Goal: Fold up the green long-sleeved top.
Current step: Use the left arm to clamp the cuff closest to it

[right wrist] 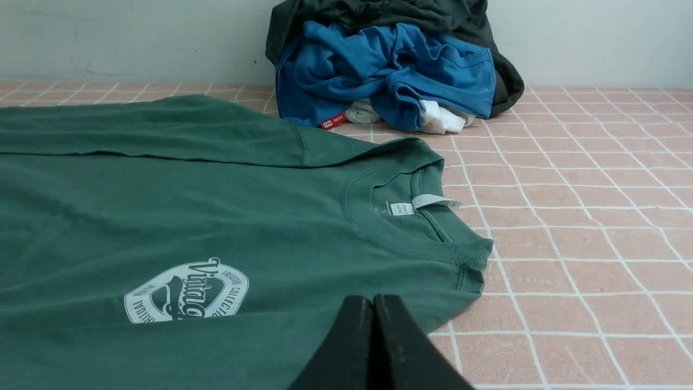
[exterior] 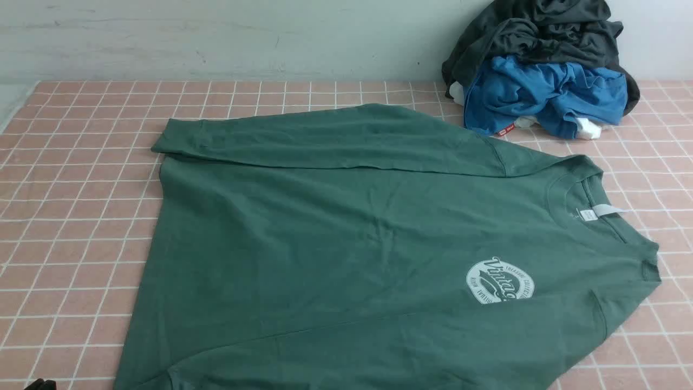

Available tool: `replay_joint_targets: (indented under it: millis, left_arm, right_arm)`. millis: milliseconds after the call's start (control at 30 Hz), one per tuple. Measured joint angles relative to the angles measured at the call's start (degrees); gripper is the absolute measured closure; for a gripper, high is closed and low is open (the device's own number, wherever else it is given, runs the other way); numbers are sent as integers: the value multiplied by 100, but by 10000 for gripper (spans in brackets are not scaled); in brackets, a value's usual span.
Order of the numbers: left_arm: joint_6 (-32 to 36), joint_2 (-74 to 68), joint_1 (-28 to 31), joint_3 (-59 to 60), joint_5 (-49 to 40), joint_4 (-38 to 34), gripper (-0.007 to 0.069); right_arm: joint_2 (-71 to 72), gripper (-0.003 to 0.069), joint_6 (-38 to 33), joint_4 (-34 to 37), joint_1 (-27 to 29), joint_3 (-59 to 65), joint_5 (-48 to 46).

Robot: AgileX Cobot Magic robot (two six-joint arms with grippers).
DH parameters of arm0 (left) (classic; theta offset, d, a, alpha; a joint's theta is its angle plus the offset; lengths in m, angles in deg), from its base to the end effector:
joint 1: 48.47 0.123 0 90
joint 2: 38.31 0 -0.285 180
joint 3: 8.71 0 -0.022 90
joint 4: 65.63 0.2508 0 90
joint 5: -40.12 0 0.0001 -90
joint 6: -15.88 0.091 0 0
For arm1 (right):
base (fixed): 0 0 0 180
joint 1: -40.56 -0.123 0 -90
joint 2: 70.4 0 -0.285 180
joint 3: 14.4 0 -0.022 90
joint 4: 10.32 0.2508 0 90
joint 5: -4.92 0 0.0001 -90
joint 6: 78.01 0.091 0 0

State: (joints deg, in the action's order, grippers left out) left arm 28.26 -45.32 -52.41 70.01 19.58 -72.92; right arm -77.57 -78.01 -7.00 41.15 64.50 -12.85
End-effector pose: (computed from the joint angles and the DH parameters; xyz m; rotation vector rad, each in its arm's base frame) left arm 0.0525 -0.0077 0.1731 0.1841 1.8427 -0.0217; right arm 0.0543 0.0011 0.1759 0.0468 1.8115 0.0479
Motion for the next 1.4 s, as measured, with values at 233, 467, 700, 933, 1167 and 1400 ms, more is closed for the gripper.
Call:
replay_joint_targets:
  millis: [233, 467, 700, 933, 1167, 1400]
  left_arm:
    - [0, 0, 0, 0, 0, 0, 627]
    - [0, 0, 0, 0, 0, 0, 627]
    - [0, 0, 0, 0, 0, 0, 627]
    - [33, 0, 0, 0, 0, 56, 627]
    - [63, 0, 0, 5, 94, 101, 627]
    - [67, 0, 0, 23, 1275, 106, 627]
  right_arm:
    - [0, 673, 0, 0, 0, 0, 0]
    - [0, 673, 0, 0, 0, 0, 0]
    - [0, 673, 0, 0, 0, 0, 0]
    - [0, 673, 0, 0, 0, 0, 0]
    - [0, 673, 0, -48, 0, 0, -9]
    - [0, 673, 0, -748, 0, 0, 217]
